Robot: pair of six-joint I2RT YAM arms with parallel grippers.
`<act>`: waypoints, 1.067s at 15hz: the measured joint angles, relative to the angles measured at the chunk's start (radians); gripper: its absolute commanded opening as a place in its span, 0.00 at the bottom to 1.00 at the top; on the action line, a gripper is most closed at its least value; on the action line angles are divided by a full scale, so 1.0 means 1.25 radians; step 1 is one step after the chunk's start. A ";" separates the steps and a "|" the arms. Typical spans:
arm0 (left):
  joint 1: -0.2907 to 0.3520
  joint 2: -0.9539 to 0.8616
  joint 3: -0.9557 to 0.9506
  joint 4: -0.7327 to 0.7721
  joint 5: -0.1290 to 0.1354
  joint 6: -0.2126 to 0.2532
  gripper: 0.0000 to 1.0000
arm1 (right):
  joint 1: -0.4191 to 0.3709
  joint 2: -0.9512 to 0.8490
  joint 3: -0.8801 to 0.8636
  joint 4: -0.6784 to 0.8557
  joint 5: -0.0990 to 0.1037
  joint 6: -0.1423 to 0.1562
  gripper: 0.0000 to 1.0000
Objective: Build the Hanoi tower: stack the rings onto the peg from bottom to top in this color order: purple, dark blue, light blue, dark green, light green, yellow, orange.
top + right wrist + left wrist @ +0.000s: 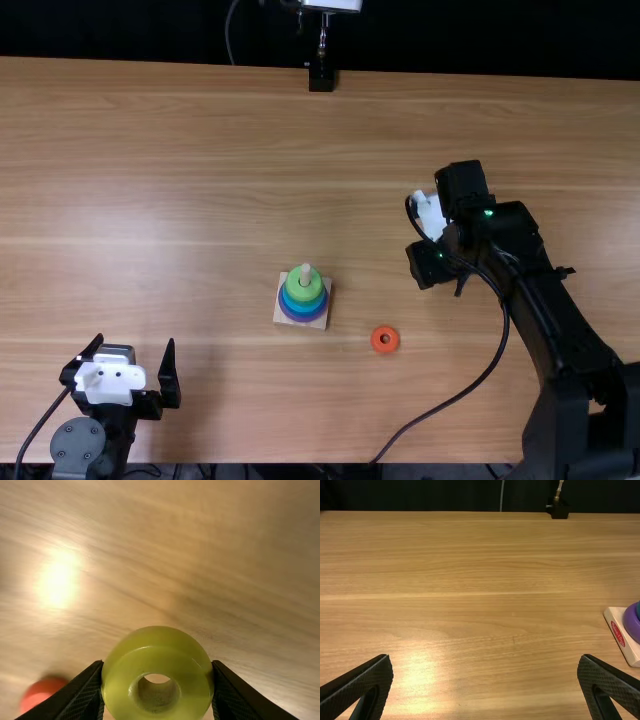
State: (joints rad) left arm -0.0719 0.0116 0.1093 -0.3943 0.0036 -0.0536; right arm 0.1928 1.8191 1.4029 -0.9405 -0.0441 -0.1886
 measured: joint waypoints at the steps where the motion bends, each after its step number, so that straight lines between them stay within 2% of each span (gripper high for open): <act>1: 0.000 0.000 0.000 0.000 0.000 0.000 1.00 | 0.025 -0.009 0.039 -0.014 0.000 -0.003 0.00; 7: 0.000 0.000 0.000 0.000 0.000 0.001 1.00 | 0.194 -0.010 0.226 -0.197 -0.008 -0.007 0.00; 10: 0.000 0.000 0.000 0.000 0.000 0.000 1.00 | 0.254 -0.010 0.333 -0.261 -0.012 -0.006 0.00; 12: 0.000 0.000 0.000 0.000 0.000 0.001 1.00 | 0.287 -0.010 0.396 -0.303 -0.012 0.009 0.00; 14: 0.000 0.000 0.000 0.000 0.000 0.000 1.00 | 0.315 -0.010 0.412 -0.306 -0.013 0.029 0.00; 16: 0.000 0.000 0.000 0.000 0.000 0.000 1.00 | 0.347 -0.010 0.421 -0.309 -0.013 0.039 0.00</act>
State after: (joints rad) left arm -0.0719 0.0120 0.1097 -0.3946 0.0036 -0.0536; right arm 0.6266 1.8061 1.9285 -1.3262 -0.0601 -0.1394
